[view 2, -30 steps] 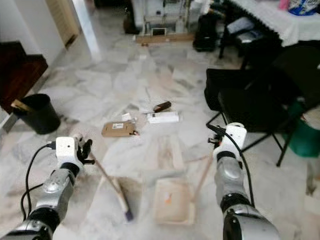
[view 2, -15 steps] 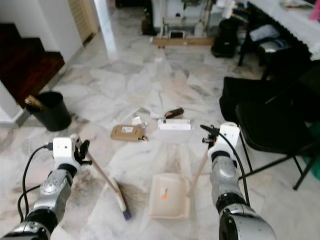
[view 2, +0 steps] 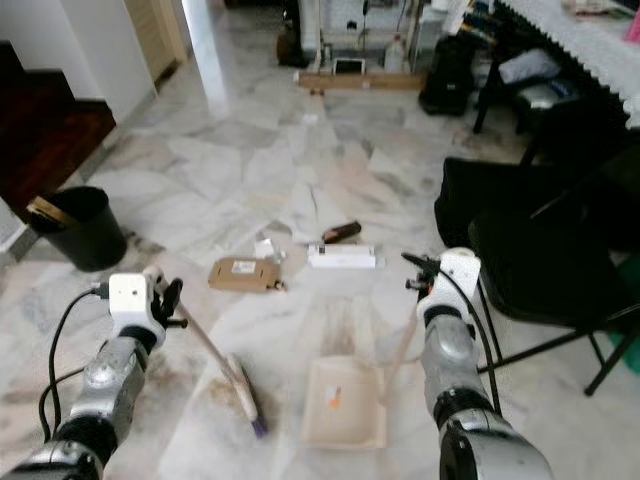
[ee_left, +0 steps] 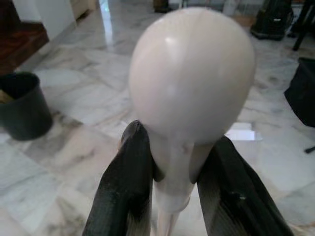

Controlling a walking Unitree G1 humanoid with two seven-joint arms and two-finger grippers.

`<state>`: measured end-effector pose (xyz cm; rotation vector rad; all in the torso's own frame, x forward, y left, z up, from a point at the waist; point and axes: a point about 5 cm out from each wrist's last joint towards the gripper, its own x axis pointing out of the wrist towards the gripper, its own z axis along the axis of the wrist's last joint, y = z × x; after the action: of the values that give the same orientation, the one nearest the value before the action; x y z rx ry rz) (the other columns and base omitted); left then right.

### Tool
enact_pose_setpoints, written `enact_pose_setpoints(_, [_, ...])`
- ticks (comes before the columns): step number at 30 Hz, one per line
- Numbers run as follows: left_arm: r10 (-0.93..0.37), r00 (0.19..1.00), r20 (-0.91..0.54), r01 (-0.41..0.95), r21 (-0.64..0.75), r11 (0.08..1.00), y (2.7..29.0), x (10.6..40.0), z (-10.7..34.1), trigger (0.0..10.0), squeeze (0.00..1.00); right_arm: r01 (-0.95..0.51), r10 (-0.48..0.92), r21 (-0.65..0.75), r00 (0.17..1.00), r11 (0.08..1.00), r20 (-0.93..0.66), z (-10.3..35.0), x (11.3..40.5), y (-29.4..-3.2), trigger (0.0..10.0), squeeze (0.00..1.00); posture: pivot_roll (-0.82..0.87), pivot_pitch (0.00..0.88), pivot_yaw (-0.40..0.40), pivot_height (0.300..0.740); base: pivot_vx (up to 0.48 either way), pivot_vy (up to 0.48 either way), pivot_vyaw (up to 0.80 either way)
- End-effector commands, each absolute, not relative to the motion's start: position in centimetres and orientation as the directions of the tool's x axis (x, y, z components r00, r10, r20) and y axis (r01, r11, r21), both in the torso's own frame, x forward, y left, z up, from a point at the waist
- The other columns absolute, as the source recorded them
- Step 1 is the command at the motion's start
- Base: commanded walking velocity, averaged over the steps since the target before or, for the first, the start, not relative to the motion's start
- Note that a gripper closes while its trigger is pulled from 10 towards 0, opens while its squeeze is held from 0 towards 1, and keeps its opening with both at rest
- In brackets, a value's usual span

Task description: Sweep floor

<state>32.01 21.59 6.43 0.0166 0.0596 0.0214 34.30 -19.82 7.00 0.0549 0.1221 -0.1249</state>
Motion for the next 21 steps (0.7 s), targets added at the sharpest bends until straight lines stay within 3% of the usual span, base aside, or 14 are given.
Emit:
enact_pose_setpoints(1, [0.032, 0.999, -0.036, -0.03, 0.032, 0.999, 21.79, 32.32, 7.06, 10.0, 0.0, 0.132, -0.127, 0.064, 0.989, 0.989, -0.073, 8.05, 34.74, -20.09, 10.0, 0.0, 0.02, 0.028, 0.045, 0.74, 0.304, 0.0, 0.8])
enact_pose_setpoints(4, [0.031, 0.999, -0.035, -0.03, 0.033, 0.999, 21.78, 32.3, 7.05, 10.0, 0.0, 0.132, -0.127, 0.069, 0.989, 0.989, -0.073, 8.03, 34.72, -20.09, 10.0, 0.0, 0.02, 0.025, 0.044, 0.74, 0.303, 0.0, 0.8])
enact_pose_setpoints(21, [0.017, 0.999, -0.032, -0.016, 0.031, 0.999, 21.61, 32.24, 7.02, 10.0, 0.0, 0.129, -0.122, 0.098, 0.989, 0.987, -0.081, 7.72, 34.57, -19.82, 10.0, 0.0, 0.02, 0.0, 0.043, 0.74, 0.304, 0.0, 0.0])
